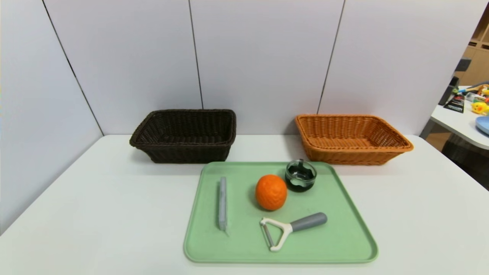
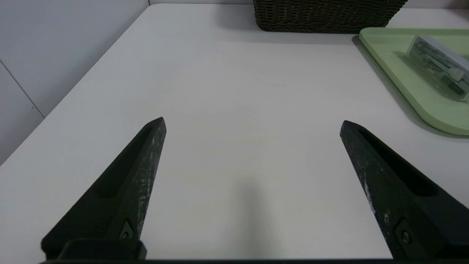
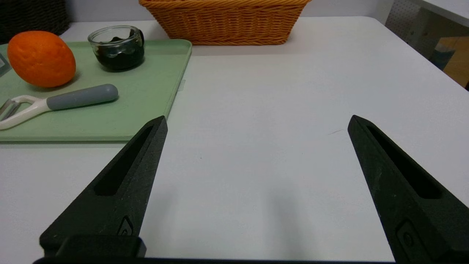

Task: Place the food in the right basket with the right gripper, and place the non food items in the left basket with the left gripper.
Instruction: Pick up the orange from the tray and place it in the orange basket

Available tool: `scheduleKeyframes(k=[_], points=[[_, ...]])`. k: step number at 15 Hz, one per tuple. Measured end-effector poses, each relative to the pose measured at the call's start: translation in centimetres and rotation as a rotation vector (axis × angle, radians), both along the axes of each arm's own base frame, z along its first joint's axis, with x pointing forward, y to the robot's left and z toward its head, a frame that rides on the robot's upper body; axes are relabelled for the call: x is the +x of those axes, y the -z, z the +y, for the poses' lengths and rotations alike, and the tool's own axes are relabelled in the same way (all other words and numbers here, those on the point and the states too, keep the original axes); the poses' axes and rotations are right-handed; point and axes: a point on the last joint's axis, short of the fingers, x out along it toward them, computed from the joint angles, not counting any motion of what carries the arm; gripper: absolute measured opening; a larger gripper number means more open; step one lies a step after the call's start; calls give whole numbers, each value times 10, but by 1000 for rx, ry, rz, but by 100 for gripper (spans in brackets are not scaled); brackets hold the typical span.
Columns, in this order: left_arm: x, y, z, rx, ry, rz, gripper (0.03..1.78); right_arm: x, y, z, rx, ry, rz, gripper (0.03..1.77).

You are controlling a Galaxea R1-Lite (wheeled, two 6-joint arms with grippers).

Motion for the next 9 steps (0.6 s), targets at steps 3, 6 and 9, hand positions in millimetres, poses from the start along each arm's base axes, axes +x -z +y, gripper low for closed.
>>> scheduleKeyframes(k=[3,6,9], points=[[0,0,0,0,0,0,169,0,0,0,0,0,1,170],[0,0,0,0,0,0,169,0,0,0,0,0,0,170],[0,0,0,0,0,0,169,0,0,0,0,0,0,170]])
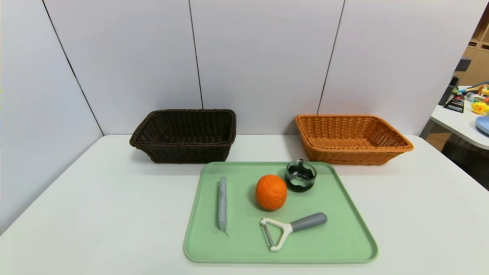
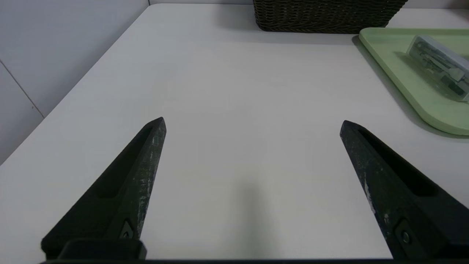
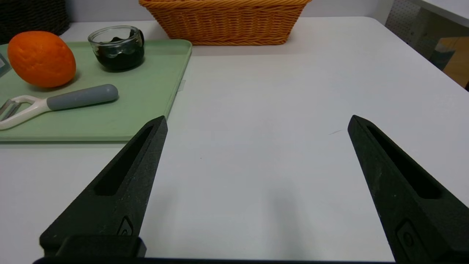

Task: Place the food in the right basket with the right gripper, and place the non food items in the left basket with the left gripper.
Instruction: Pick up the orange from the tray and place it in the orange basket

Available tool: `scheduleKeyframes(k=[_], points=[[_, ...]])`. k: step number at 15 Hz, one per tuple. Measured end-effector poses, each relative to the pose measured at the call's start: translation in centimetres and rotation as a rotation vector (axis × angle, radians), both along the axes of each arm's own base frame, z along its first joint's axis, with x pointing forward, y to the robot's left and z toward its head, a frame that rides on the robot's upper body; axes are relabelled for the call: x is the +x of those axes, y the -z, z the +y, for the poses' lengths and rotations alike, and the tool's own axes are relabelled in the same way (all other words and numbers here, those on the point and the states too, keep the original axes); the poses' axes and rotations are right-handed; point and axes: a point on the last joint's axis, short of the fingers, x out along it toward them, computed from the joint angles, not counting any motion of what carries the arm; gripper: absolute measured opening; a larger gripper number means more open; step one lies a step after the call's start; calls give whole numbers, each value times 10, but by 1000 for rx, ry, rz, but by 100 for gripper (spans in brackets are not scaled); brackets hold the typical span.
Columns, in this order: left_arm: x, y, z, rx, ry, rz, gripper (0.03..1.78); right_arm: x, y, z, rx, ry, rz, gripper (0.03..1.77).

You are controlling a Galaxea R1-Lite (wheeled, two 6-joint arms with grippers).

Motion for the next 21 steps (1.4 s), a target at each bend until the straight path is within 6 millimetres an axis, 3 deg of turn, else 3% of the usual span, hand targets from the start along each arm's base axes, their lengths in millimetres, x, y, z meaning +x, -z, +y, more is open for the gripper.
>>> scheduleKeyframes(k=[13,16,19,21], points=[[-1,-2,0,60,13,-3,169,-2,-6,0,-40,-9,-12,170],[-7,-34,-1,68,55,-46,169,-7,-37,2,-46,-65,-48,170],[-4,-93,-2,69,103,-79,169,-5,-97,4,-37,-161,-84,170],[11,-129,-3,74,122,-102,169,3,-133,5,-36,-226,-96,170]])
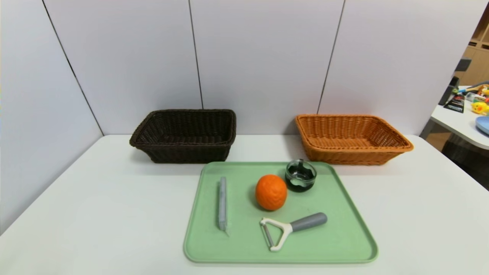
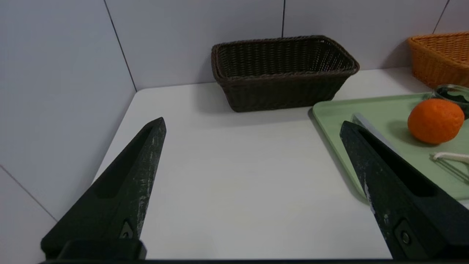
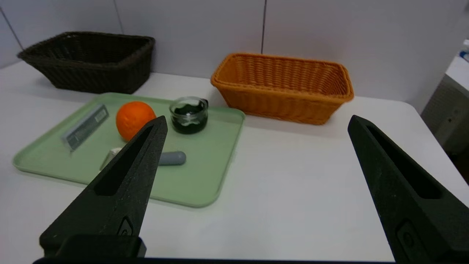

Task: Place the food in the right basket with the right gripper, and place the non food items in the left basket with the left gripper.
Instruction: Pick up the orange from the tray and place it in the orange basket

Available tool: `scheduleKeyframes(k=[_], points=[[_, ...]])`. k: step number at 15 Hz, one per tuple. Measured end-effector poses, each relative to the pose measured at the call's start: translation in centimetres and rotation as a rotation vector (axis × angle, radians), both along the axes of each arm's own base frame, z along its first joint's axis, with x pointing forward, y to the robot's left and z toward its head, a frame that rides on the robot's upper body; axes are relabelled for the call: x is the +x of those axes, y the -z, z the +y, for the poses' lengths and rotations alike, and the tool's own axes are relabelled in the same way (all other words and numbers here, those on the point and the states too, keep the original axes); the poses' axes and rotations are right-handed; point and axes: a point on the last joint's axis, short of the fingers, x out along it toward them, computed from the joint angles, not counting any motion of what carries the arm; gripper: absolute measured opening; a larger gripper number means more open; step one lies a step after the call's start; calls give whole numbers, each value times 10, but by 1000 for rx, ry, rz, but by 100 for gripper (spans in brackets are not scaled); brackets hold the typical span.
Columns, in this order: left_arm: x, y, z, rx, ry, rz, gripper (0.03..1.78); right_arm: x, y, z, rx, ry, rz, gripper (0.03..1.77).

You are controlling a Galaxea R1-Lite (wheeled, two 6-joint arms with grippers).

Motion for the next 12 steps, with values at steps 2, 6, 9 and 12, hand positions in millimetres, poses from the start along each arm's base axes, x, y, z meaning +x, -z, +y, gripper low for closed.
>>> scheduleKeyframes(k=[2,6,9,12], points=[[16,-25,0,3,16,-38,169,6,-27,2,1,-102,-1,170],[35,-32,-1,6,75,2,169,9,-40,7,41,-323,122,170],[42,-28,-2,-4,106,41,169,16,-51,7,26,-322,62,170],[46,-24,-2,-19,127,75,169,22,-51,7,-18,-317,66,170]])
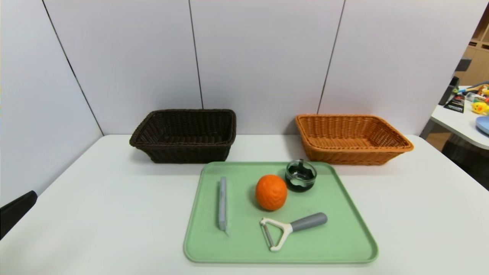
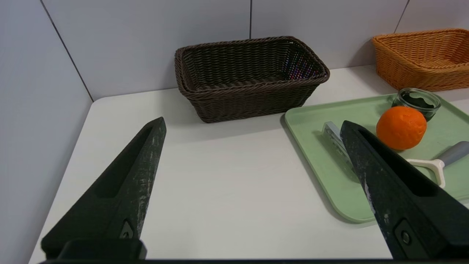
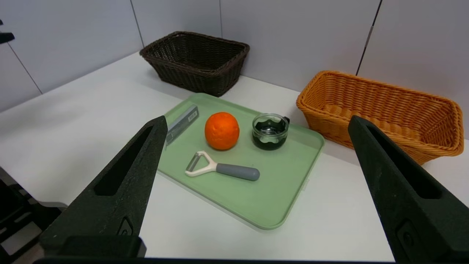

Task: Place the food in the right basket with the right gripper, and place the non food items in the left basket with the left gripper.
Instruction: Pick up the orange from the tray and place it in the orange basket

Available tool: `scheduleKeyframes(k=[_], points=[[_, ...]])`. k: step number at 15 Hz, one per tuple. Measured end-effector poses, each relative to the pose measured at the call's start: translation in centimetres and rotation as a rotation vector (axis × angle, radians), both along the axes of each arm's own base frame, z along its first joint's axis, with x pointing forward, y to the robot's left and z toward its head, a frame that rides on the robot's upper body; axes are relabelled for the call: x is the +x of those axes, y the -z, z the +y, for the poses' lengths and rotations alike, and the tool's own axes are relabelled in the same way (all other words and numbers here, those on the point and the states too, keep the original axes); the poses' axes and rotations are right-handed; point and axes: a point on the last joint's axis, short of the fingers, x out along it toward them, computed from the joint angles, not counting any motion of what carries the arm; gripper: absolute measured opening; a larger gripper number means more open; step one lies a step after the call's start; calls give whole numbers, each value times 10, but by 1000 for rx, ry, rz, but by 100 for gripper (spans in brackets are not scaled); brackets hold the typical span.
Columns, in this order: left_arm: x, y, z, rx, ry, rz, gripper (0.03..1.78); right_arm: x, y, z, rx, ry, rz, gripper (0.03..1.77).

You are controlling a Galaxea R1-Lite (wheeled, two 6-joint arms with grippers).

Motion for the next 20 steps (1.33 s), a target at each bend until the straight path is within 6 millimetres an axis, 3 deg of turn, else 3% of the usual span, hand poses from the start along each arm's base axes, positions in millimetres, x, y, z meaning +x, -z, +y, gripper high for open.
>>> scheduleKeyframes(k=[6,11,20], points=[[13,1,0,4,4,52,169,29,0,0,-34,-14,82,170],[36,9,-3,5,44,158,169,63,4,5,-77,-102,173,170],[97,27,-13,10,105,289,169,143,18,48,-137,-209,250,170]])
